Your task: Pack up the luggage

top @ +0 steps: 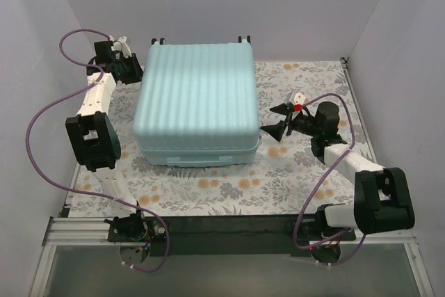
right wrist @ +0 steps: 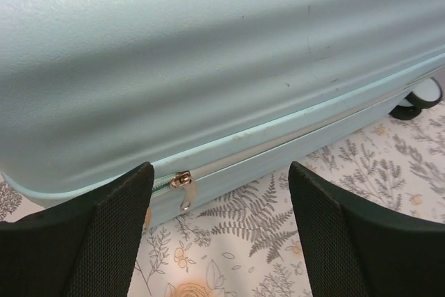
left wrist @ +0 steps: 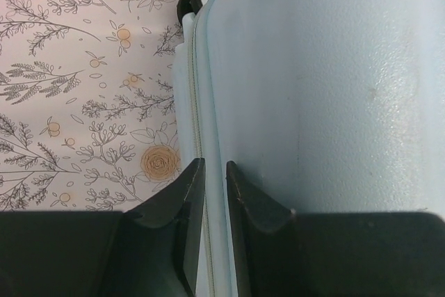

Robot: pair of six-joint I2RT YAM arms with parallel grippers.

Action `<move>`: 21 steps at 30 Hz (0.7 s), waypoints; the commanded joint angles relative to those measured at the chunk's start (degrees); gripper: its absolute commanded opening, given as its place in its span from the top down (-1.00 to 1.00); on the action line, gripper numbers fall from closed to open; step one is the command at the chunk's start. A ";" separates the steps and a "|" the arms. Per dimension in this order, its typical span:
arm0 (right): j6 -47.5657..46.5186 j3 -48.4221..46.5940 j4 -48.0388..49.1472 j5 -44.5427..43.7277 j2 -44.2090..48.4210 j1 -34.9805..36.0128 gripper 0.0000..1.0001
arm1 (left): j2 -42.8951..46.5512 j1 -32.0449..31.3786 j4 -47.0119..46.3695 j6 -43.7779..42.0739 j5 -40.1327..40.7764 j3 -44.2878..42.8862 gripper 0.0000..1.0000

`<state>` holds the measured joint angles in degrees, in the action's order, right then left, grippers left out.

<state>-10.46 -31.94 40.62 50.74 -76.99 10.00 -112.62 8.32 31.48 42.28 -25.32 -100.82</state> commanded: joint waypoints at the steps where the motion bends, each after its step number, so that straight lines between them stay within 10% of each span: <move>1: -5.53 -4.53 -8.69 1.20 5.95 -1.82 -0.65 | 1.08 -4.01 5.60 0.70 -10.19 -0.97 0.62; 21: -18.63 -9.10 -34.20 -0.73 4.13 3.09 0.27 | 8.91 -3.48 0.86 1.05 -9.04 9.06 0.56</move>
<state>-26.28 -38.24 8.97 50.37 -72.36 12.49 -107.87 8.71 29.32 42.04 -25.71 -93.45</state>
